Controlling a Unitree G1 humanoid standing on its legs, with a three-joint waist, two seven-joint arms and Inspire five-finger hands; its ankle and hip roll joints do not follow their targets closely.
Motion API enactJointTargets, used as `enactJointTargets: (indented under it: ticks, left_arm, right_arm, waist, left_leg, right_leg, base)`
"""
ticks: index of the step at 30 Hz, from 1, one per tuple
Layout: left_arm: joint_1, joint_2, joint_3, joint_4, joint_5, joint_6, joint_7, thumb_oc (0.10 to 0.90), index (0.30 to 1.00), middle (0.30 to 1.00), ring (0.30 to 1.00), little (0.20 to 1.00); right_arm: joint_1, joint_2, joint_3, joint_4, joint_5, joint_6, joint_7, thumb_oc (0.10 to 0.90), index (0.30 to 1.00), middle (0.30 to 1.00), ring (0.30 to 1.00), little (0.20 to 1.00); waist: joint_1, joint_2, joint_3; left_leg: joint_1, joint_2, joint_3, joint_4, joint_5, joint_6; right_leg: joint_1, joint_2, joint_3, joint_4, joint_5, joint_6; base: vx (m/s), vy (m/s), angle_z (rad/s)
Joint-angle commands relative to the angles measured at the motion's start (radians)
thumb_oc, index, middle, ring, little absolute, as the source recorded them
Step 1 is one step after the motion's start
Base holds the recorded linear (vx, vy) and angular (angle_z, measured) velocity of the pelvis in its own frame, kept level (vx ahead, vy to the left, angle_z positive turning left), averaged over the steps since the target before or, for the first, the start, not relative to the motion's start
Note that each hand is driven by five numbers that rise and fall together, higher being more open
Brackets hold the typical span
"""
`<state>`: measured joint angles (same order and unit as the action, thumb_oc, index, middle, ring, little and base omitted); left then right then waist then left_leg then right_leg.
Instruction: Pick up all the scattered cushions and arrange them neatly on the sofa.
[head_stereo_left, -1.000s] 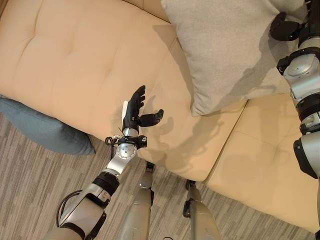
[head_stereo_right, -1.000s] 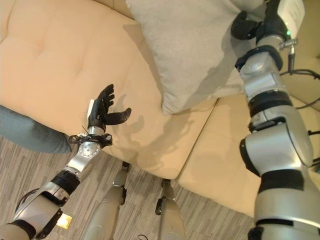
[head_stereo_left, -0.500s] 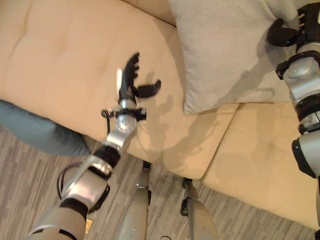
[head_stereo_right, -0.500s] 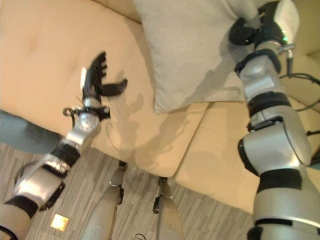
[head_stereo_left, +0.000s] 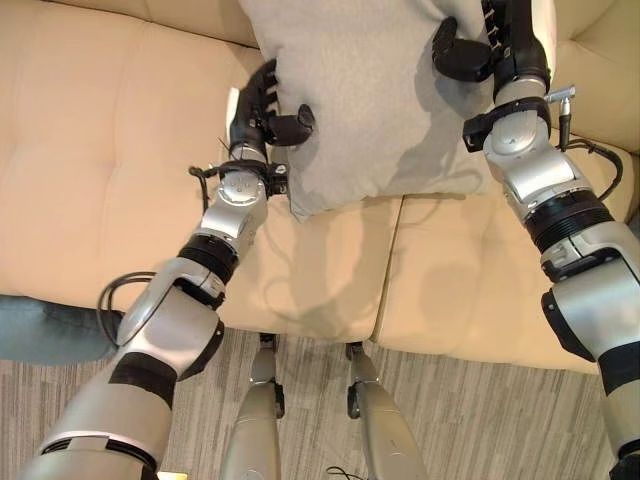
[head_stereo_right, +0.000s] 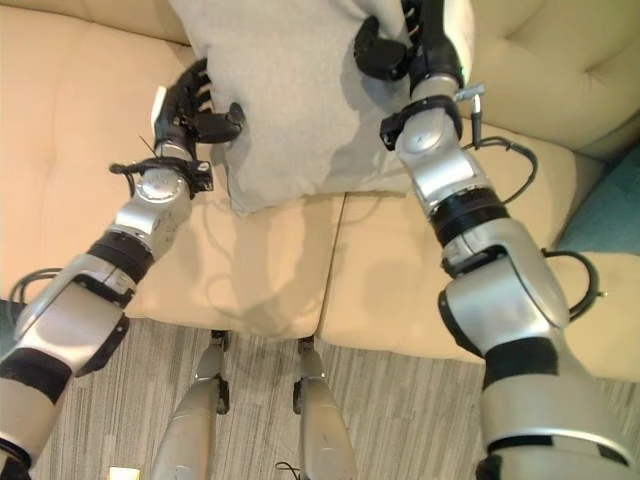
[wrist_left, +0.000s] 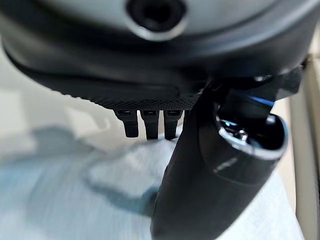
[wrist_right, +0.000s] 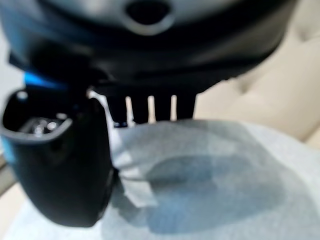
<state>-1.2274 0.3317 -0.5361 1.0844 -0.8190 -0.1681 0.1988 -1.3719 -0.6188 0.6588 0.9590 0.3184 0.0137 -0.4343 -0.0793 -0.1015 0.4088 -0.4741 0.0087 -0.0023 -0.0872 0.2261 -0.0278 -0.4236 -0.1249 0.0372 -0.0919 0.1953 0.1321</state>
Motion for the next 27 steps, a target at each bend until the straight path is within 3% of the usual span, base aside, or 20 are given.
enactJointTargets:
  ticks: [1, 5, 6, 7, 8, 16, 18, 23, 24, 25, 27]
  left_arm:
    - [-0.04, -0.073, 0.002, 0.07, -0.009, 0.039, -0.137, 0.8, 0.9, 0.9, 0.9, 0.9]
    - [-0.01, -0.153, 0.025, 0.125, 0.024, 0.06, -0.145, 0.8, 0.9, 0.9, 0.9, 0.9]
    - [-0.005, -0.169, 0.024, 0.117, 0.017, 0.061, -0.14, 0.77, 0.855, 0.855, 0.855, 0.855]
    - [-0.003, -0.17, 0.023, 0.115, 0.016, 0.062, -0.139, 0.77, 0.855, 0.855, 0.855, 0.855]
    - [0.0, -0.19, 0.024, 0.098, 0.025, 0.057, -0.137, 0.4, 0.3, 0.3, 0.3, 0.3]
    - [0.034, -0.212, -0.004, 0.021, 0.116, 0.048, -0.084, 0.4, 0.3, 0.3, 0.3, 0.3]
    - [0.072, -0.236, -0.009, -0.028, 0.157, 0.044, -0.052, 0.4, 0.3, 0.3, 0.3, 0.3]
    - [0.112, -0.256, -0.02, -0.106, 0.187, 0.043, -0.012, 0.4, 0.3, 0.3, 0.3, 0.3]
    - [0.133, -0.258, -0.024, -0.131, 0.206, 0.044, -0.003, 0.4, 0.3, 0.3, 0.3, 0.3]
    - [0.186, -0.256, -0.035, -0.197, 0.234, 0.052, 0.02, 0.4, 0.3, 0.3, 0.3, 0.3]
    - [0.189, -0.254, -0.044, -0.225, 0.241, 0.055, 0.022, 0.4, 0.3, 0.3, 0.3, 0.3]
  right_arm:
    - [-0.032, -0.013, -0.043, 0.009, 0.009, -0.01, 0.035, 0.4, 0.3, 0.3, 0.3, 0.3]
    - [-0.001, -0.02, -0.049, -0.039, 0.01, -0.008, 0.038, 0.4, 0.3, 0.3, 0.3, 0.3]
    - [0.01, -0.019, -0.053, -0.064, 0.011, -0.012, 0.031, 0.4, 0.3, 0.3, 0.3, 0.3]
    - [0.013, -0.02, -0.054, -0.066, 0.01, -0.011, 0.03, 0.4, 0.3, 0.3, 0.3, 0.3]
    - [0.038, -0.03, -0.059, -0.11, 0.0, -0.017, 0.025, 0.4, 0.3, 0.3, 0.3, 0.3]
    - [0.207, -0.063, -0.128, -0.221, -0.038, -0.022, 0.013, 0.4, 0.3, 0.3, 0.3, 0.3]
    - [0.293, -0.07, -0.157, -0.296, -0.066, -0.021, 0.012, 0.4, 0.3, 0.3, 0.3, 0.3]
    - [0.406, -0.056, -0.2, -0.391, -0.084, -0.029, 0.006, 0.4, 0.3, 0.3, 0.3, 0.3]
    - [0.437, -0.048, -0.221, -0.41, -0.081, -0.031, 0.005, 0.4, 0.3, 0.3, 0.3, 0.3]
    - [0.526, -0.033, -0.266, -0.484, -0.074, -0.044, -0.015, 0.4, 0.3, 0.3, 0.3, 0.3]
    - [0.56, -0.043, -0.293, -0.518, -0.084, -0.037, -0.01, 0.4, 0.3, 0.3, 0.3, 0.3]
  waist:
    - [-0.023, 0.026, 0.032]
    - [-0.035, 0.025, 0.029]
    - [-0.039, 0.024, 0.028]
    - [-0.039, 0.024, 0.027]
    - [-0.045, 0.025, 0.029]
    - [-0.052, 0.058, 0.025]
    - [-0.057, 0.078, 0.016]
    - [-0.065, 0.091, 0.008]
    - [-0.065, 0.092, 0.006]
    - [-0.072, 0.094, 0.018]
    - [-0.073, 0.096, 0.021]
  left_leg:
    - [0.03, -0.004, -0.01, 0.049, -0.254, -0.006]
    - [0.021, -0.006, -0.014, 0.062, -0.252, -0.005]
    - [0.022, -0.006, -0.014, 0.062, -0.252, -0.005]
    - [0.022, -0.006, -0.014, 0.062, -0.252, -0.005]
    - [0.025, -0.007, -0.014, 0.059, -0.252, -0.005]
    - [0.066, 0.003, -0.018, 0.069, -0.261, -0.004]
    - [0.105, 0.026, -0.027, 0.071, -0.261, -0.008]
    - [0.147, 0.062, -0.041, 0.084, -0.26, -0.017]
    - [0.153, 0.069, -0.041, 0.099, -0.265, -0.017]
    - [0.138, 0.062, -0.012, 0.24, -0.297, -0.017]
    - [0.117, 0.057, -0.005, 0.305, -0.302, -0.017]
  right_leg:
    - [0.104, -0.02, 0.021, 0.013, -0.138, 0.031]
    - [0.103, -0.018, 0.025, 0.019, -0.145, 0.023]
    - [0.103, -0.018, 0.025, 0.022, -0.146, 0.02]
    - [0.103, -0.018, 0.025, 0.023, -0.147, 0.02]
    - [0.103, -0.016, 0.027, 0.027, -0.152, 0.018]
    - [0.102, -0.001, 0.038, 0.142, -0.224, -0.002]
    - [0.102, 0.019, 0.049, 0.202, -0.276, -0.025]
    - [0.11, 0.059, 0.055, 0.267, -0.335, -0.06]
    - [0.115, 0.065, 0.052, 0.28, -0.347, -0.067]
    - [0.146, 0.061, 0.033, 0.311, -0.368, -0.087]
    - [0.152, 0.053, 0.02, 0.323, -0.378, -0.097]
  base:
    - [0.01, -0.016, -0.11]
    - [0.02, -0.026, -0.03]
    - [0.02, -0.034, -0.05]
    - [0.03, -0.044, -0.06]
    - [0.03, -0.048, -0.05]
    - [0.04, -0.096, -0.03]
    - [0.07, -0.168, 0.03]
    - [0.04, -0.228, 0.04]
    - [0.03, -0.397, -0.02]
    - [0.02, -0.32, -0.04]
    - [0.03, -0.221, 0.2]
